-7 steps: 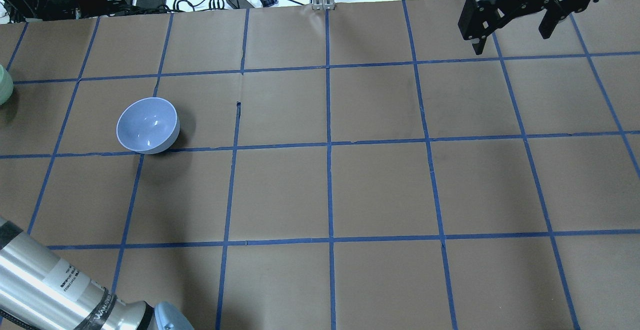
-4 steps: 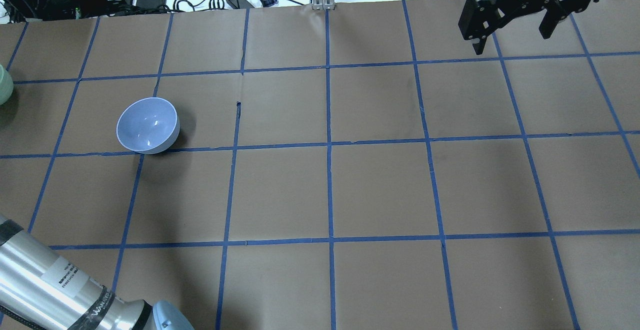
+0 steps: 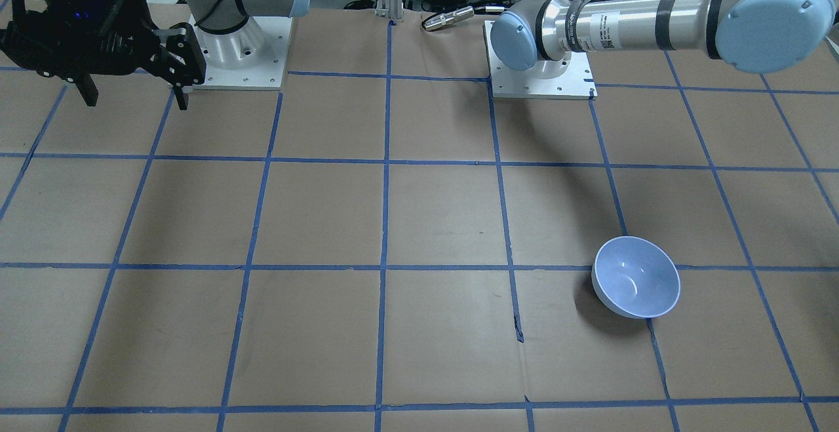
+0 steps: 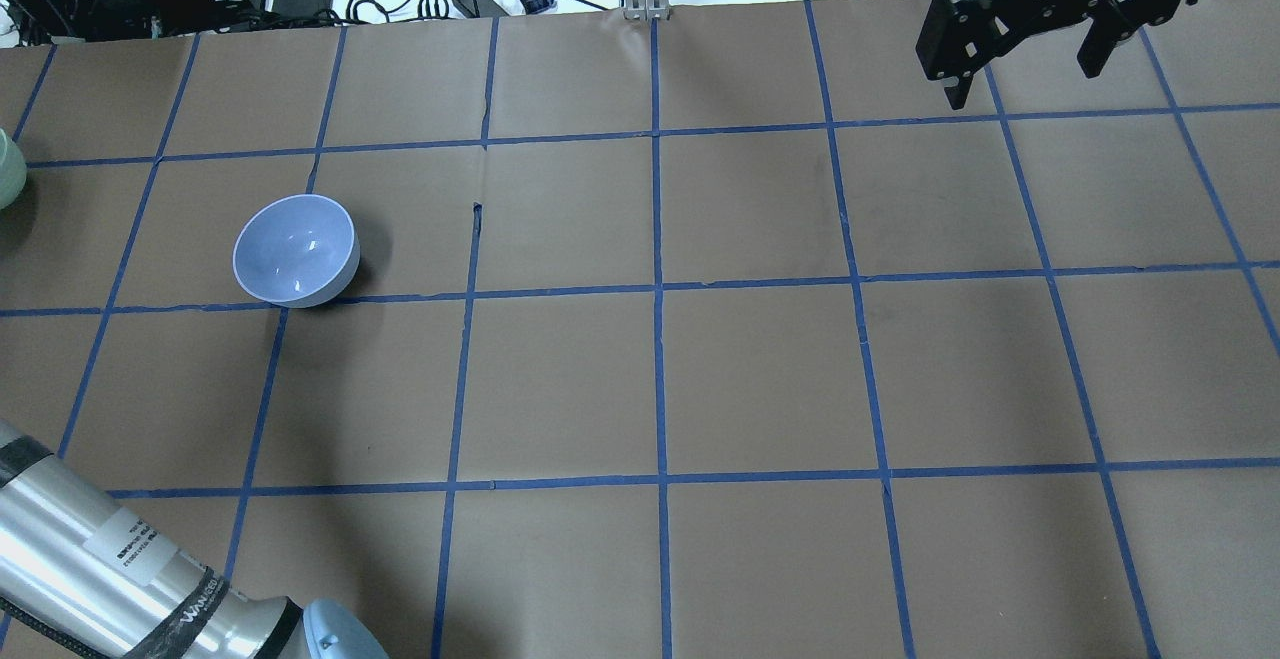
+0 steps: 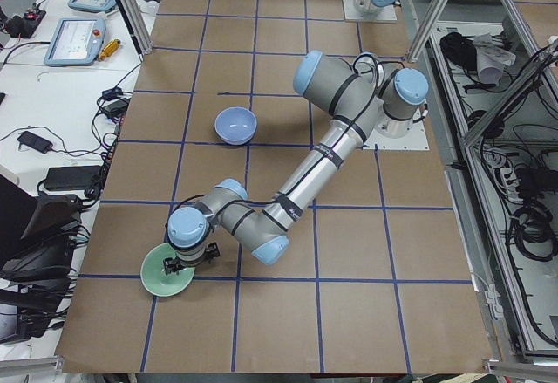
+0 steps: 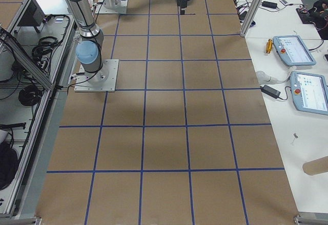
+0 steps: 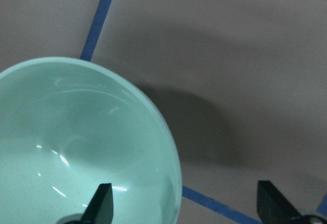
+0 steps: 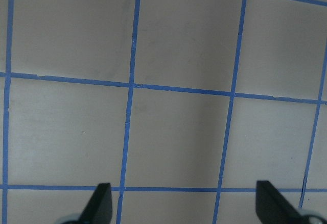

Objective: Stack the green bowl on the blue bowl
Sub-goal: 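Lower the left gripper onto the pale green bowl rim and close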

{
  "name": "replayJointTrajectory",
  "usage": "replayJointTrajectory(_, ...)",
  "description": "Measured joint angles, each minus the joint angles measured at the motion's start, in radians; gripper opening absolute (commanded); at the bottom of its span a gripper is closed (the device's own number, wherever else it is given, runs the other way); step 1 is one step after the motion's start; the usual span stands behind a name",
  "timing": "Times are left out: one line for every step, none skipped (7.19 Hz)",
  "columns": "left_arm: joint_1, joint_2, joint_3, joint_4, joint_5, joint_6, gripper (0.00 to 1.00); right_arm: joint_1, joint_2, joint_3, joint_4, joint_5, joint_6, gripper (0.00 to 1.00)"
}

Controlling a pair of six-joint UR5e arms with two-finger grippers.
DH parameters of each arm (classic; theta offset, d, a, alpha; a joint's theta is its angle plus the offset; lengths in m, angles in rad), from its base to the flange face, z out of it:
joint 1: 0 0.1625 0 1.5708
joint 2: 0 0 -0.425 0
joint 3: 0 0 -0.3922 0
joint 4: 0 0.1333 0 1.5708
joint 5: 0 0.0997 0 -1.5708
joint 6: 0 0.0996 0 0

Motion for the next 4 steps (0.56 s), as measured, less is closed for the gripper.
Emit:
replayJointTrajectory(0.0,-0.011,0.011,0.001,0.001,0.0,0.98,0.0,0.0,0.0,0.0,0.0,0.0,1.0)
replayJointTrajectory(0.0,-0.018,0.018,0.002,0.001,-0.001,0.9,0.0,0.0,0.0,0.0,0.0,0.0,1.0)
replayJointTrajectory(0.001,-0.022,0.021,0.002,0.0,-0.001,0.55,0.0,0.0,0.0,0.0,0.0,0.0,1.0)
replayJointTrajectory(0.0,-0.025,0.022,0.002,-0.001,0.001,0.06,0.0,0.0,0.0,0.0,0.0,0.0,1.0)
